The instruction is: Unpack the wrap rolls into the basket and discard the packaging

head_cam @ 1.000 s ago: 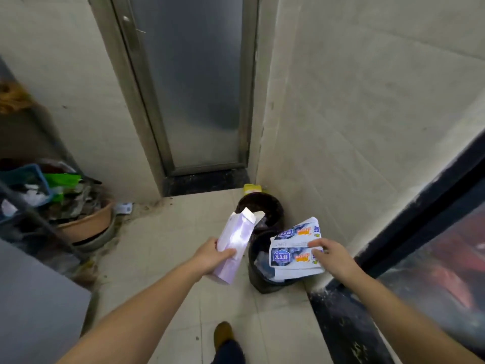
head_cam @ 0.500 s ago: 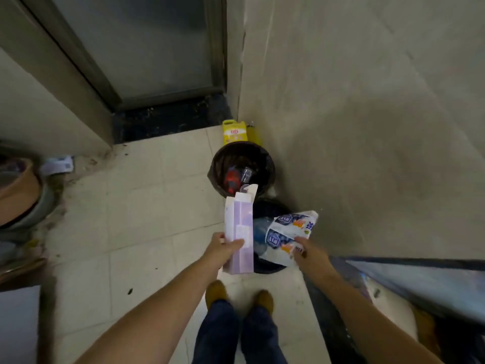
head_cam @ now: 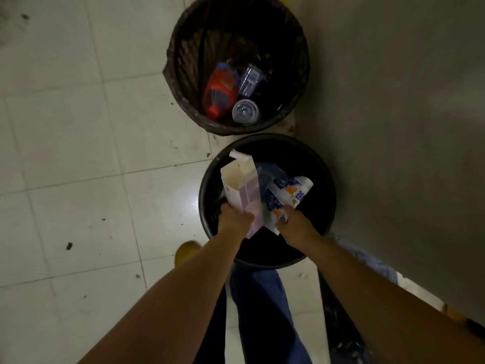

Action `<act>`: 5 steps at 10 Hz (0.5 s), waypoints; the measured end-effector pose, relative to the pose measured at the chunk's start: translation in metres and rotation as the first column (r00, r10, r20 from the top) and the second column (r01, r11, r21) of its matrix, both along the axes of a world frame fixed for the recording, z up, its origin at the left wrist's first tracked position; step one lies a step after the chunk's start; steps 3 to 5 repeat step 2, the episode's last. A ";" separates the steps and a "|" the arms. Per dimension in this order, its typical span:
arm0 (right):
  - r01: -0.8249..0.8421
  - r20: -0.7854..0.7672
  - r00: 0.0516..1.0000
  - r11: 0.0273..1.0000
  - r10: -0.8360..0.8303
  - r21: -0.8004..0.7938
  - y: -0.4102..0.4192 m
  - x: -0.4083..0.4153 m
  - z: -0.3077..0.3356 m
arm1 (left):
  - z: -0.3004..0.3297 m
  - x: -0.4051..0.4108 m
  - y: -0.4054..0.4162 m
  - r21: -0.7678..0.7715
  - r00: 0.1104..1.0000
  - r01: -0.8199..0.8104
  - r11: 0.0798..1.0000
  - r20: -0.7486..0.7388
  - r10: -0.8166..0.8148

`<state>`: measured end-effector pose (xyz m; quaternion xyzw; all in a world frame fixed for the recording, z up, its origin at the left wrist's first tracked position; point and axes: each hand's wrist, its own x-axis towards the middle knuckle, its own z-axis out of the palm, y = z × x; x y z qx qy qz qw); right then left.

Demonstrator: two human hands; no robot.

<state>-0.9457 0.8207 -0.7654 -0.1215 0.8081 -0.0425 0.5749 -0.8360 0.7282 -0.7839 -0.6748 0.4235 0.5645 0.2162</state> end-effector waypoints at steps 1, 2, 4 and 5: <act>0.038 0.062 0.997 0.997 -0.043 0.073 0.004 0.003 -0.010 | -0.007 0.003 -0.004 0.023 0.999 -0.030 0.999 -0.008 0.031; 0.057 0.028 0.998 0.993 -0.061 0.108 0.006 0.001 0.007 | 0.012 0.013 -0.009 0.001 0.999 -0.012 1.000 -0.051 0.012; 0.057 0.028 0.998 0.993 -0.061 0.108 0.006 0.001 0.007 | 0.012 0.013 -0.009 0.001 0.999 -0.012 1.000 -0.051 0.012; 0.057 0.028 0.998 0.993 -0.061 0.108 0.006 0.001 0.007 | 0.012 0.013 -0.009 0.001 0.999 -0.012 1.000 -0.051 0.012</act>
